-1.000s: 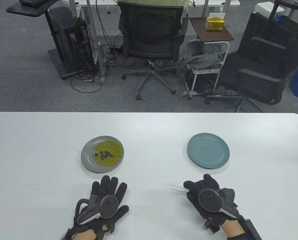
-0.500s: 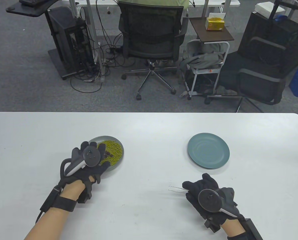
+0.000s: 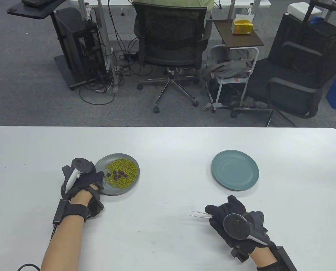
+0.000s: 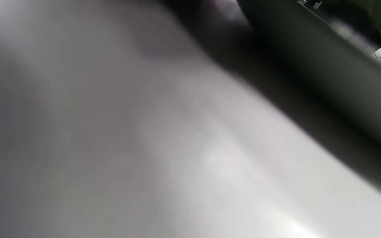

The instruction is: Pick cranberries with tweezers into plate

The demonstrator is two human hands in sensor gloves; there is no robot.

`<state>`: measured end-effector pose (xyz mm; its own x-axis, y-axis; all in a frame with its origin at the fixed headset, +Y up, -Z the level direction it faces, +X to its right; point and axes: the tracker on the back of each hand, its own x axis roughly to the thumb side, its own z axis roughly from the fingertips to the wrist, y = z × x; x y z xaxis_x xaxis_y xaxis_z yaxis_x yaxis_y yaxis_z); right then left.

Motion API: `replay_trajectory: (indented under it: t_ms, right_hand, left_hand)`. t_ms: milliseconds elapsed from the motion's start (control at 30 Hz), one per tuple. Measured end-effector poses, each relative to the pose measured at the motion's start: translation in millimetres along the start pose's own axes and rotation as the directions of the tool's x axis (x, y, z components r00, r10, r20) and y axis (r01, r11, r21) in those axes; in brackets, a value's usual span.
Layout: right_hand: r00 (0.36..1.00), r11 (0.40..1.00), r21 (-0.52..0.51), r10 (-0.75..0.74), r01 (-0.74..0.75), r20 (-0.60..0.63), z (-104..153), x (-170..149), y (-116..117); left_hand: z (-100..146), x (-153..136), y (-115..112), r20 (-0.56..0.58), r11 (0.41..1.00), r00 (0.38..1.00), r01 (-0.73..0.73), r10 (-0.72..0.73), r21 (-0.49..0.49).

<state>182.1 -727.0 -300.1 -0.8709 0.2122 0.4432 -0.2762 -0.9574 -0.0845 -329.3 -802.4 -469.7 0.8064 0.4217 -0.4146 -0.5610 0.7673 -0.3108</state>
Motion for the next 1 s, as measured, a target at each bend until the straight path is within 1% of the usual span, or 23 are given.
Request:
replay_trajectory:
  t_ms: [33, 100, 167, 233, 300, 433, 600, 667, 700, 733, 800, 833, 900, 933, 1000]
  right_hand:
    - [1.0, 1.0, 0.0, 0.001, -0.001, 0.002, 0.0, 0.3, 0.0]
    - [1.0, 1.0, 0.001, 0.001, -0.001, 0.002, 0.1, 0.5, 0.2]
    - [1.0, 1.0, 0.005, 0.001, -0.001, 0.003, 0.2, 0.8, 0.5]
    - [1.0, 1.0, 0.006, 0.001, -0.001, 0.005, 0.7, 1.1, 0.1]
    - [1.0, 1.0, 0.005, -0.001, 0.001, 0.005, 0.9, 1.0, -0.4]
    - [1.0, 1.0, 0.007, -0.003, 0.003, 0.002, 1.4, 0.4, 0.0]
    - [1.0, 1.0, 0.014, -0.012, 0.013, -0.015, 1.0, -3.9, 1.5]
    - [1.0, 1.0, 0.015, -0.015, 0.016, -0.024, 0.5, -6.6, 1.9]
    - [0.999, 1.0, 0.018, -0.017, 0.017, -0.03, 0.3, -8.3, 2.4]
    - [0.999, 1.0, 0.019, -0.018, 0.018, -0.034, 0.3, -9.7, 2.9]
    - [0.999, 1.0, 0.024, -0.018, 0.019, -0.044, 0.6, -12.7, 3.9]
    - [0.999, 1.0, 0.024, -0.019, 0.02, -0.05, 0.9, -14.6, 4.1]
    - [0.998, 0.999, 0.023, -0.025, 0.026, -0.061, 1.6, -17.9, 3.7]
    - [0.997, 0.999, 0.021, -0.031, 0.033, -0.069, 2.1, -19.9, 3.2]
    - [0.996, 0.999, 0.017, -0.039, 0.041, -0.082, 3.0, -23.3, 2.4]
  left_hand:
    - [0.8, 0.6, -1.0, -0.015, 0.998, 0.999, 0.036, -0.035, 0.048]
    - [-0.1, 0.0, -2.0, -0.038, 0.999, 0.999, 0.007, -0.006, 0.033]
    - [-0.4, -1.1, -2.4, -0.067, 0.997, 0.996, -0.059, 0.063, 0.058]
    - [-1.5, -2.0, -2.8, -0.091, 0.994, 0.992, -0.086, 0.091, 0.061]
    - [-2.7, -2.3, -3.6, -0.116, 0.995, 0.99, -0.075, 0.082, 0.059]
    - [-3.0, -3.3, -1.9, -0.187, 0.984, 0.968, -0.156, 0.17, 0.086]
    - [8.4, -3.8, 9.2, -0.245, 0.988, 0.959, -0.12, 0.14, 0.095]
    - [16.7, -4.9, 16.1, -0.235, 0.975, 0.948, -0.19, 0.214, 0.118]
    - [21.4, -6.6, 20.6, -0.205, 0.958, 0.938, -0.256, 0.278, 0.13]
    - [25.3, -8.1, 25.2, -0.194, 0.95, 0.933, -0.277, 0.302, 0.145]
    - [32.4, -14.6, 32.8, -0.198, 0.952, 0.937, -0.257, 0.288, 0.168]
    - [35.3, -21.4, 32.9, -0.193, 0.934, 0.915, -0.334, 0.353, 0.125]
    - [39.6, -32.8, 25.9, -0.188, 0.87, 0.849, -0.486, 0.493, 0.087]
    - [42.4, -39.0, 21.0, -0.145, 0.857, 0.845, -0.508, 0.515, 0.083]
    - [50.0, -46.4, 13.5, -0.081, 0.845, 0.842, -0.524, 0.533, 0.109]
